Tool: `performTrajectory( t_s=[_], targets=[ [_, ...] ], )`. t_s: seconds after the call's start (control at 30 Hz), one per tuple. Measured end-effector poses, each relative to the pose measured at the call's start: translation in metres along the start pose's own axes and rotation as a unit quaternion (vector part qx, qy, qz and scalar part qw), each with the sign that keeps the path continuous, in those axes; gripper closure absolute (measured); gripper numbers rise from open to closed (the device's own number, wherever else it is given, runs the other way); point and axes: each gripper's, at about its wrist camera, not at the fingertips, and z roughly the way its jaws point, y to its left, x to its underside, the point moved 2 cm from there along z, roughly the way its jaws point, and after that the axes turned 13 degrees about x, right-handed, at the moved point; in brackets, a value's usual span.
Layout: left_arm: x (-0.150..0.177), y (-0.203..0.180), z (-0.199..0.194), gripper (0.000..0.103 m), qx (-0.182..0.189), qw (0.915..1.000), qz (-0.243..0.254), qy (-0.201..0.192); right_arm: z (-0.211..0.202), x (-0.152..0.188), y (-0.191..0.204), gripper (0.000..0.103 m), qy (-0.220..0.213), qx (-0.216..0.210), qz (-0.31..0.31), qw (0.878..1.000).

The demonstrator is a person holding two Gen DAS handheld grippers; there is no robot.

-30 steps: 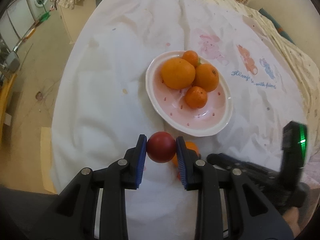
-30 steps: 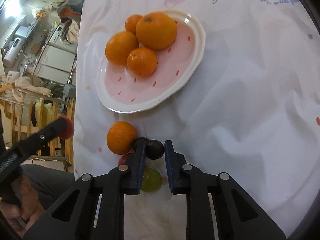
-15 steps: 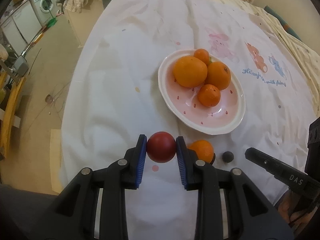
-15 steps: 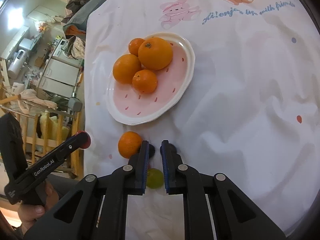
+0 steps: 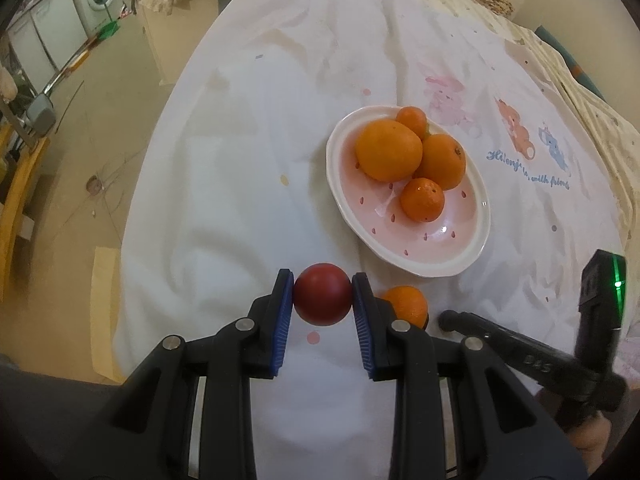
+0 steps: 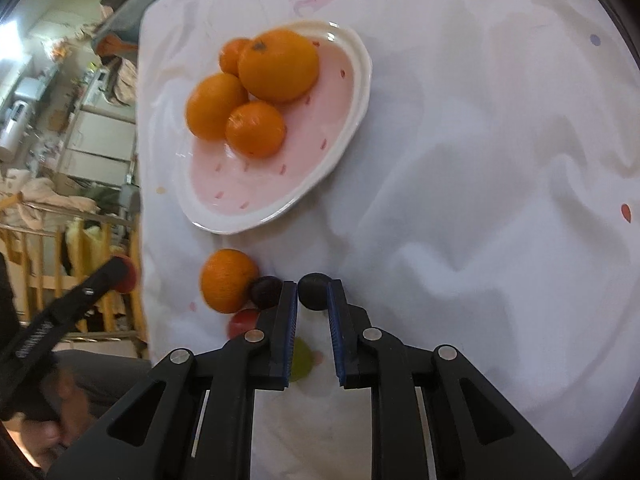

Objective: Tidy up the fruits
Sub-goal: 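Close the right tool on the dark purple plum, then lift and carry the tomato and plum over the pink plate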

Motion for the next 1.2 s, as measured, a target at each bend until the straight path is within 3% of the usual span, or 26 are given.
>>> performTrajectory(
  t_s=[0.1,0.23,0.37,0.47,0.6,0.83,1.2],
  targets=[
    [0.0,0.0,0.002,0.077,0.002,1.0,-0.003,0.004,0.004,-0.004,0.002,0.06,-0.001,0.01,-0.003,1.0],
    [0.0,-0.002,0.005,0.077,0.002,1.0,-0.001,0.006,0.009,-0.006,0.008,0.06,-0.002,0.027,-0.018,0.999],
    [0.0,-0.003,0.007,0.077,-0.002,1.0,0.002,0.008,0.013,-0.002,0.014,0.065,-0.014,0.058,-0.045,0.997],
    [0.001,-0.003,0.009,0.077,-0.006,0.9999,0.004,0.009,0.016,-0.005,0.017,0.083,-0.026,0.091,-0.063,0.994],
    [0.0,0.0,0.008,0.077,-0.01,0.9999,0.004,0.006,0.012,-0.006,0.02,0.084,-0.033,0.097,-0.074,0.992],
    [0.002,-0.001,0.01,0.077,-0.02,0.9997,0.014,0.001,-0.005,-0.003,0.012,0.084,-0.053,0.075,-0.05,0.995],
    [0.004,0.001,0.01,0.077,-0.046,0.9983,0.033,-0.014,-0.067,0.002,0.011,0.084,-0.122,0.012,-0.033,0.992]
  ],
)
